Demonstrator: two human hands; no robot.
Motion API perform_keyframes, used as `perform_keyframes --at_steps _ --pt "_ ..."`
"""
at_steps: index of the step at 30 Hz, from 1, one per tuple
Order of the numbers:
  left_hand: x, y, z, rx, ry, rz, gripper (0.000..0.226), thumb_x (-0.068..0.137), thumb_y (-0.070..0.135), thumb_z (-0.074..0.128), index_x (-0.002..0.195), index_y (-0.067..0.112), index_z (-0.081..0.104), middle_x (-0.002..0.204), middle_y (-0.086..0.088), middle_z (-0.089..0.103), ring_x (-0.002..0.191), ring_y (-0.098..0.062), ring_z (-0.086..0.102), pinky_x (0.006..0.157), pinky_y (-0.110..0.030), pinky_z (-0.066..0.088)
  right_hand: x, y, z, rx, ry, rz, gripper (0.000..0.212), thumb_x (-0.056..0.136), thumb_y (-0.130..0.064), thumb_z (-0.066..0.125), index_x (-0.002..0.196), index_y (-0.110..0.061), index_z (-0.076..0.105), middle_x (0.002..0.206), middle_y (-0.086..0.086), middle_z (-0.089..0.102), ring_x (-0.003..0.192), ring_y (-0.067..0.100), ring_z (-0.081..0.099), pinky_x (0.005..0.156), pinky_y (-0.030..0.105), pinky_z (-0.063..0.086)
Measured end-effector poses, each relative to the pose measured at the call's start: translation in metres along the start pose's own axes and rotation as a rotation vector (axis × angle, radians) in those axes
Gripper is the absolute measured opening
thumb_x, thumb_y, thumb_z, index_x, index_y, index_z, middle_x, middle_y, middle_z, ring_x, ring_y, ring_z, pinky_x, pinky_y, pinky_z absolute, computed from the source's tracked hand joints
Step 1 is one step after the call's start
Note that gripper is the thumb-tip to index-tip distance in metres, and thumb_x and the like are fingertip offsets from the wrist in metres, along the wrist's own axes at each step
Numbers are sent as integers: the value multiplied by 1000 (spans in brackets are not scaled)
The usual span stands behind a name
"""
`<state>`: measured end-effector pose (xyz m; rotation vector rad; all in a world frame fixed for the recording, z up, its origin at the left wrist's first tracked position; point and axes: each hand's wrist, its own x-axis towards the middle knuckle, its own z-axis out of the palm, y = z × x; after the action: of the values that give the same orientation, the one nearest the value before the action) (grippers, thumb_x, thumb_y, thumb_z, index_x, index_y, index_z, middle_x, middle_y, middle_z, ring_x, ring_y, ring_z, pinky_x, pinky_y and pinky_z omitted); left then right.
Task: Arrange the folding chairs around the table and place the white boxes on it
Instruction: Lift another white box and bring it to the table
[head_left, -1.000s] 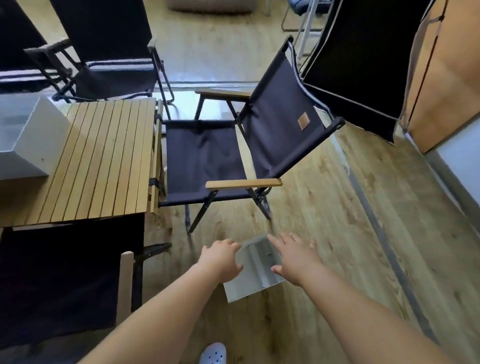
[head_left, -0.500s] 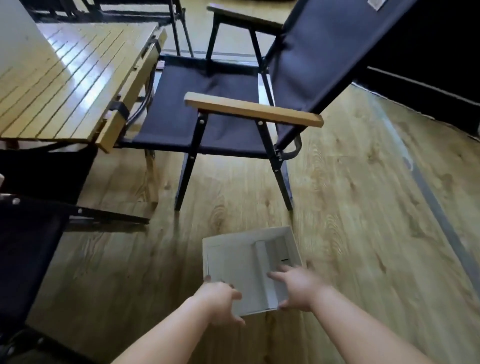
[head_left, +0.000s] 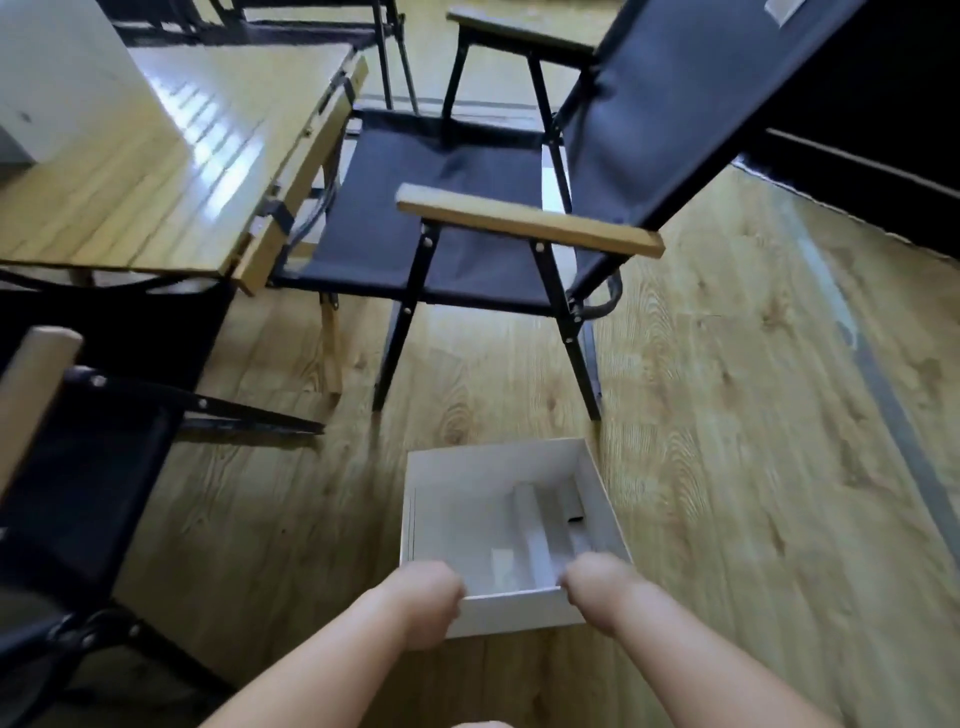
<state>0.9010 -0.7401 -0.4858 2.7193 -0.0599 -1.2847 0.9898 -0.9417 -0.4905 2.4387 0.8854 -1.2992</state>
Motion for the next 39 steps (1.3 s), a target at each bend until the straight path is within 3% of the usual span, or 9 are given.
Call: perform_keyframes --at_steps 4,7,13,18,21,23,29,35,39 --pt "-88 5 -57 -1 -49 32 22 96 17 44 105 8 62 94 -12 55 105 -35 59 76 -36 42 -80 -18 -55 -81 -26 -44 34 90 5 47 119 -7 60 120 14 62 109 32 60 85 38 49" --pt "-164 11 -112 36 -41 48 22 96 15 42 105 6 61 86 -7 50 104 -35 58 75 -35 41 -150 -31 -108 -140 -17 -63 35 90 5 47 120 -6 59 121 14 61 112 33 59 88 38 48" --pt "-311 24 -230 295 -40 98 30 94 8 39 112 -1 62 111 -15 60 101 -39 59 84 -44 50 -289 -47 -233 -239 88 -86 34 90 0 47 120 -10 60 121 14 59 111 33 58 88 37 47" --pt "-400 25 -317 512 85 37 33 99 16 41 125 11 61 121 -5 58 110 -27 56 70 -30 46 -372 -61 -339 -330 193 -110 30 92 -7 51 120 -14 61 122 9 60 114 30 57 93 40 50" --pt "-438 16 -358 508 130 -10 36 101 18 38 130 11 57 128 -7 56 117 -27 53 83 -34 45 -400 -74 -395 -438 166 -114 35 92 -11 55 126 -16 56 129 4 55 120 28 53 97 42 49" --pt "-456 2 -376 437 173 -64 38 101 18 36 134 10 54 131 -8 54 120 -29 52 96 -37 45 -411 -86 -430 -517 160 -130 42 91 -13 56 133 -18 51 134 1 51 123 27 51 98 40 48" --pt "-482 -47 -431 487 286 -85 39 102 22 41 139 13 50 143 -8 48 131 -27 46 107 -35 37 -398 -126 -504 -630 212 -158 53 94 -13 53 145 -18 40 146 2 43 131 27 45 105 39 44" --pt "-462 -135 -460 89 288 -223 33 102 18 40 129 7 55 130 -10 55 123 -29 51 98 -38 43 -349 -168 -573 -516 273 -151 49 94 -7 50 141 -20 48 139 1 53 127 24 51 104 38 46" --pt "-441 -186 -484 20 312 -245 33 101 21 43 129 11 58 131 -7 57 122 -25 52 91 -30 41 -309 -195 -625 -580 275 -188 45 96 -9 48 139 -19 49 137 4 54 126 26 51 103 37 44"
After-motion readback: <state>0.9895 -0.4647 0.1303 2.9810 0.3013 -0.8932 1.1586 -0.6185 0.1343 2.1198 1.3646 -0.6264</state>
